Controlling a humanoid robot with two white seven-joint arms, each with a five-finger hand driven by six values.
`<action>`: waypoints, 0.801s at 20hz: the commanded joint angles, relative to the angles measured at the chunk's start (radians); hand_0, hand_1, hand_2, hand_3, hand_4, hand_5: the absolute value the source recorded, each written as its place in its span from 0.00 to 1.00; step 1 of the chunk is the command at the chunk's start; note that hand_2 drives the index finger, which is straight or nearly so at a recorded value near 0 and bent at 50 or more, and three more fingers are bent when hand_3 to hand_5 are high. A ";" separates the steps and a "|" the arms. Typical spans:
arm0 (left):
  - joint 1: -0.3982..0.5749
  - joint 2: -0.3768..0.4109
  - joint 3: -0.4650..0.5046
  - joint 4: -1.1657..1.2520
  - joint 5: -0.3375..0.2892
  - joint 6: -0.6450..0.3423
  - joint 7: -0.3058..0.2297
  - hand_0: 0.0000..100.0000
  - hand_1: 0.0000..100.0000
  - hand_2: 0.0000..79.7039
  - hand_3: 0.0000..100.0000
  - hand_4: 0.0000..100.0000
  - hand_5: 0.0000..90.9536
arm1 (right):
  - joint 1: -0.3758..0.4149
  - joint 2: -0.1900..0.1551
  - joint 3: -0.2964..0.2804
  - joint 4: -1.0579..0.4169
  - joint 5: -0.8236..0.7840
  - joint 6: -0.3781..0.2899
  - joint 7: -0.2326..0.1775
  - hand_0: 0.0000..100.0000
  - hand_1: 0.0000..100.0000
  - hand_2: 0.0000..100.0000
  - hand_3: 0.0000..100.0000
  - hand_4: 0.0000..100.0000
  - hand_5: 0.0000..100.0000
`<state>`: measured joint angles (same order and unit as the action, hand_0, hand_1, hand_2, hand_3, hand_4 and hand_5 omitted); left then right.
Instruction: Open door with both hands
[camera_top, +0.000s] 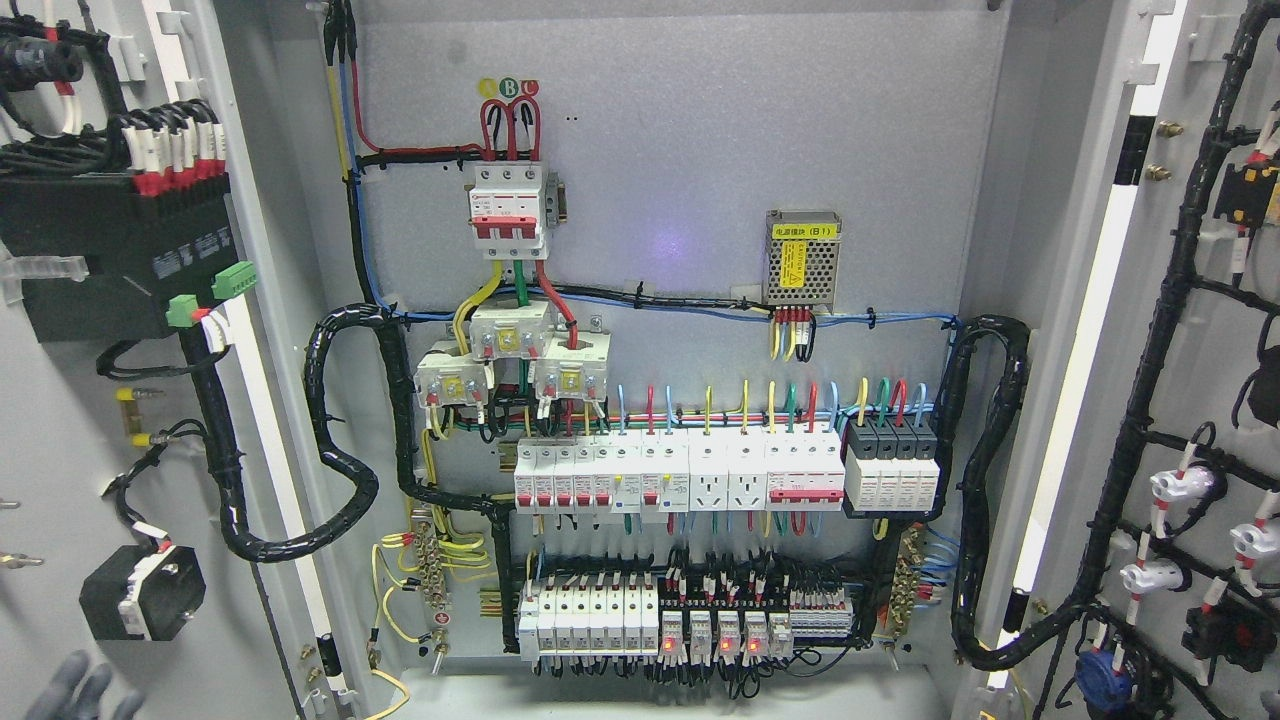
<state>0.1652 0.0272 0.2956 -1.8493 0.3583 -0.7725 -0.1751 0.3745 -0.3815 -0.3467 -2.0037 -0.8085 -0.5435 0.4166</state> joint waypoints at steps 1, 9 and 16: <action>-0.004 0.117 0.163 0.123 0.060 -0.829 0.000 0.12 0.56 0.00 0.00 0.00 0.00 | 0.014 0.016 -0.054 0.002 -0.003 -0.001 0.001 0.06 0.14 0.00 0.00 0.00 0.00; -0.042 0.236 0.198 0.280 0.094 -0.769 0.013 0.12 0.56 0.00 0.00 0.00 0.00 | 0.020 0.052 -0.083 0.005 -0.030 0.002 0.001 0.06 0.14 0.00 0.00 0.00 0.00; -0.202 0.353 0.183 0.505 0.091 -0.642 0.011 0.12 0.56 0.00 0.00 0.00 0.00 | 0.038 0.055 -0.100 0.013 -0.037 0.002 0.001 0.06 0.14 0.00 0.00 0.00 0.00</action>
<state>0.0608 0.2243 0.4400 -1.6003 0.4457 -0.7726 -0.1609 0.3998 -0.3474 -0.4072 -1.9985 -0.8370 -0.5421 0.4165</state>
